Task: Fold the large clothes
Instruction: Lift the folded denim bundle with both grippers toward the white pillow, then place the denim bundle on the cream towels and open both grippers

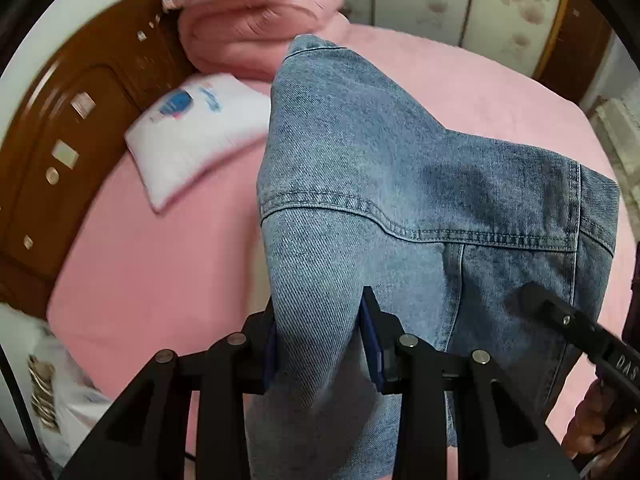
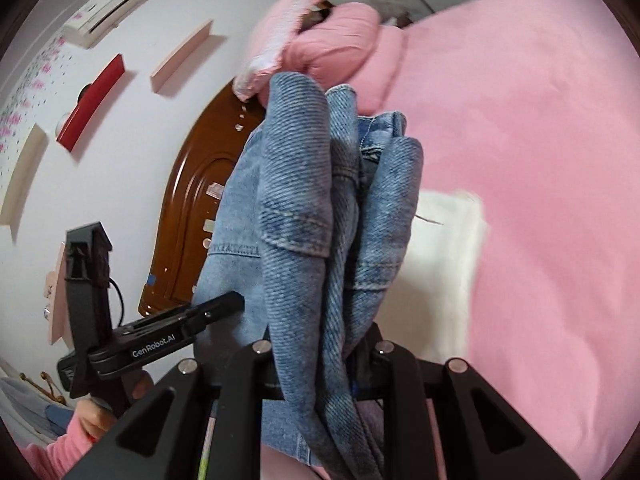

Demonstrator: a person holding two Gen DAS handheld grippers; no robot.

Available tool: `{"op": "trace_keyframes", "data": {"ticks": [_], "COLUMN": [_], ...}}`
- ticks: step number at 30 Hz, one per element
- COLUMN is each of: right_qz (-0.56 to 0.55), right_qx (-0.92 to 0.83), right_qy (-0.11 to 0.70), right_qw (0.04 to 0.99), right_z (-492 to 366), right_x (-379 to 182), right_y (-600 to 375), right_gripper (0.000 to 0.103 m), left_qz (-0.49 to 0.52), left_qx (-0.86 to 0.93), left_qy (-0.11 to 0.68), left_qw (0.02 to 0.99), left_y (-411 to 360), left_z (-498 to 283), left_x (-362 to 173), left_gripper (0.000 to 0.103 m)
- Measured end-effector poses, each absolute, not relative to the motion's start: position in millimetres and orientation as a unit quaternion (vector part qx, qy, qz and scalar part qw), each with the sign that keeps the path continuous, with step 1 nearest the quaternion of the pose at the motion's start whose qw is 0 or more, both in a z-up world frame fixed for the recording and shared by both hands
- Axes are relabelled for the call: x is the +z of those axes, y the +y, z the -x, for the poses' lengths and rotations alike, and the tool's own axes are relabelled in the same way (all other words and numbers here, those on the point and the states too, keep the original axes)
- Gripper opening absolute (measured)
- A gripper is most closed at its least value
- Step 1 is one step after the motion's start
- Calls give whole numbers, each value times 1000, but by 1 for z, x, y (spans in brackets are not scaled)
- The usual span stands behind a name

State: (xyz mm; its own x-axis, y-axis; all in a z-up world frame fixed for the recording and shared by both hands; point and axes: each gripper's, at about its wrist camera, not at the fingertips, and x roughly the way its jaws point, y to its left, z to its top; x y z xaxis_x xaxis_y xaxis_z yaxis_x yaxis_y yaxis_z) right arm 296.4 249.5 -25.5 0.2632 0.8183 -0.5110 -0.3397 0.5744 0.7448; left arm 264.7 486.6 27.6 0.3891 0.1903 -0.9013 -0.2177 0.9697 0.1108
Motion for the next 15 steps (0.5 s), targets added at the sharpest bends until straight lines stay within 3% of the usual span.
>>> {"op": "trace_keyframes", "data": {"ticks": [4,8,11,15], "right_qz": [-239,-241,-104,-67], "right_qx": [386,360,266,265], "right_qy": [459,472,581,535], "right_qw": [764,768,762,799], "right_z": [-326,-358,-382,-377], "right_x": [-48,-128,-208,-219], "right_y": [294,320,354,368], "right_gripper": [17,20,37,58], "left_qz": [6,-1,9,50], "left_qx": [138,134,171,191], "left_qy": [535,555,614,575], "left_qw": [833,821,771,794], "left_y": [515,557,579,601], "left_z": [-299,-342,-364,-366], "left_x": [-7,-92,-173,-187], "left_gripper": [34,35,34,47]}}
